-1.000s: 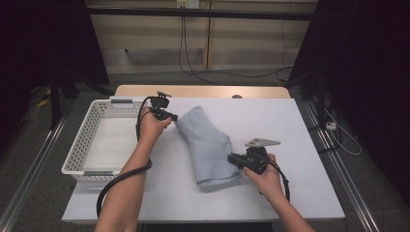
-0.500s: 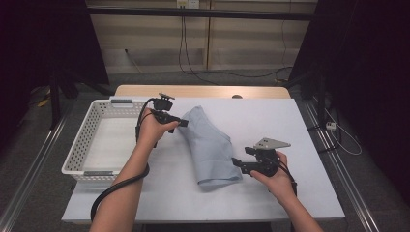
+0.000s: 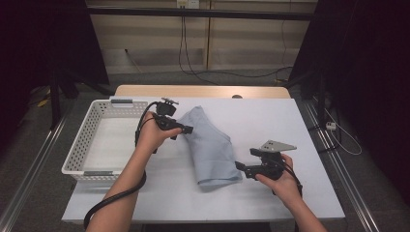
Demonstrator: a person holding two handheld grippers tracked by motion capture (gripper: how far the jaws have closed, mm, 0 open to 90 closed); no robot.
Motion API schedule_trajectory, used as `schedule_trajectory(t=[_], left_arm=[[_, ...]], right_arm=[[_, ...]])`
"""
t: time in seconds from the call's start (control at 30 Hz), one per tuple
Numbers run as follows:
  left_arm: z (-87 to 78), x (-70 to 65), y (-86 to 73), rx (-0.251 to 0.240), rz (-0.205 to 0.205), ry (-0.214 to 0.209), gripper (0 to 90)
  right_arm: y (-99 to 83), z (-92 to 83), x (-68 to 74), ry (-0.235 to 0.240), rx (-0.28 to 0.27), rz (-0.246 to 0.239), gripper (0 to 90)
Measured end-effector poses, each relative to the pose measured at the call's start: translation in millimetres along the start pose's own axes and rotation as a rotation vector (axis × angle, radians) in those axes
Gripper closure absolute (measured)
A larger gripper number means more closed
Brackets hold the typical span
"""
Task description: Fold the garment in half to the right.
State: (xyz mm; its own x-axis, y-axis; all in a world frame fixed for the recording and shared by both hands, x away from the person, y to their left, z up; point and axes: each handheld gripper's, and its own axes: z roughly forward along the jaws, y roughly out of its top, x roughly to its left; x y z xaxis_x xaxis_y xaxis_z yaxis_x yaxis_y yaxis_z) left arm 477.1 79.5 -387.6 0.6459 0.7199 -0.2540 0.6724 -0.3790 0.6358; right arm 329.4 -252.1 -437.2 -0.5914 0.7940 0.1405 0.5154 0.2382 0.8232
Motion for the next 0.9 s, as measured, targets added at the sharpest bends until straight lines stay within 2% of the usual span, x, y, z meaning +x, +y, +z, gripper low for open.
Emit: schedule_trajectory(t=[0.37, 0.57, 0.6, 0.9], left_arm=[[-2.6, -10.9, -3.9, -0.004, 0.019, -0.009, 12.4], [1.4, -11.9, -10.0, 0.017, 0.017, -0.006, 11.2], [2.1, -12.4, -10.4, 0.017, 0.012, -0.018, 10.9], [6.9, -21.8, -13.2, 0.017, 0.034, -0.017, 9.8]], right_arm=[[-4.7, -4.6, -2.3, 0.006, 0.0, -0.001, 14.2], [-11.2, -12.3, -6.0, -0.004, -0.005, -0.003, 11.6], [-12.3, -13.3, -6.2, -0.005, -0.005, 0.002, 10.9], [-18.2, -18.5, -9.2, -0.02, -0.011, 0.004, 10.2]])
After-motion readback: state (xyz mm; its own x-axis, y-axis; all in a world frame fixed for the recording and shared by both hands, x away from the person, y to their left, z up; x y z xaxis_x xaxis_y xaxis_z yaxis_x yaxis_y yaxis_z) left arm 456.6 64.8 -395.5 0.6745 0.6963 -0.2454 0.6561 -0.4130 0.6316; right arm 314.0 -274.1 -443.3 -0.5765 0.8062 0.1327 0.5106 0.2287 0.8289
